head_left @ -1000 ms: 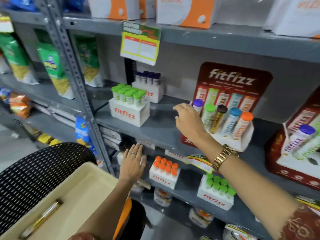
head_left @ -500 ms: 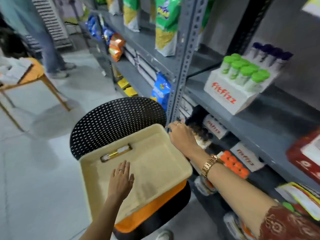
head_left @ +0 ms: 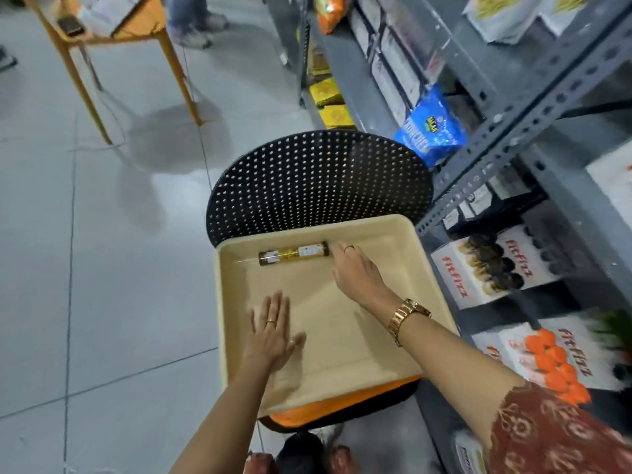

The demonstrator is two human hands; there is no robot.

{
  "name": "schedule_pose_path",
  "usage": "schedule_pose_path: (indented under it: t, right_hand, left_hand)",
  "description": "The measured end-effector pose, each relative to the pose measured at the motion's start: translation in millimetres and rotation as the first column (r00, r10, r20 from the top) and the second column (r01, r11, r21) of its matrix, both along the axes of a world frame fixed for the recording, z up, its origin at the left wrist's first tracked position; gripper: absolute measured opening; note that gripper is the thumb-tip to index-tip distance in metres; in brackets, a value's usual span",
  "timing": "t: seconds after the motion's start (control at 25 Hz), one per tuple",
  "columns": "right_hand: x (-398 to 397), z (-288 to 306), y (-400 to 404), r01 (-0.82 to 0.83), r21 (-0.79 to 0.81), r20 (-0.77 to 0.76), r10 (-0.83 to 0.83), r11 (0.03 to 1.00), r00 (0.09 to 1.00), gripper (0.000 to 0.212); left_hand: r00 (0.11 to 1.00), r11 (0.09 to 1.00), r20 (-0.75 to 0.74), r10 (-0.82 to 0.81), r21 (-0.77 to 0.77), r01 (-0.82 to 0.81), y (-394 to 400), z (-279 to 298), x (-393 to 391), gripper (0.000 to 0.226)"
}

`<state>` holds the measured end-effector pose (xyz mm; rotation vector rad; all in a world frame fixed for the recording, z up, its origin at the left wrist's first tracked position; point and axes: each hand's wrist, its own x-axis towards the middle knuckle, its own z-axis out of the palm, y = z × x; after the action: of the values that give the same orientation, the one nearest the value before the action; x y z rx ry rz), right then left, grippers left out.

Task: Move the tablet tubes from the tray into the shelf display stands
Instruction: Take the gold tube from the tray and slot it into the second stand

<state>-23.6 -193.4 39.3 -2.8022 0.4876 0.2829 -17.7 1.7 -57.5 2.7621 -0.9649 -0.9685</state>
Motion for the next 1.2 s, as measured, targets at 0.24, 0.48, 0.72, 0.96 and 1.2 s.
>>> schedule_pose_path:
  t: [0.24,0.48,0.72,0.96,1.2]
  right_hand:
    - [30,-25,1,-0.121,-0.071,-0.147,0.11,0.99,0.983,0.052]
    - [31,-35,9,-0.113,-0.124,-0.16,0.093,0.986,0.983,0.023]
    - [12,-6,-1,-0.079,-0.069,0.009,0.08,0.995,0.997,0.02]
    - [-26,72,-39,0.113,0.027,0.19,-0.116,0.993,0.975,0.032]
    - [-133,172,-90,0.356,-0.03,0.312,-0.33,0.934,0.891,0.048]
  left_hand:
    - [1.0,0.999,-0.008,0.015,-0.038,-0.015,4,-10,-1,0.073]
    - [1.0,1.0,-0.019,0.006,-0.007,-0.006,2,-5,0,0.074]
    - [1.0,0.999,-0.002,-0.017,0.04,0.017,-1,6,1,0.077]
    - [0.987,0.997,0.14,-0.073,0.016,0.071,-37,44,0,0.077]
    - [0.895,0.93,0.358,-0.264,-0.151,0.335,-135,109,-43,0.076]
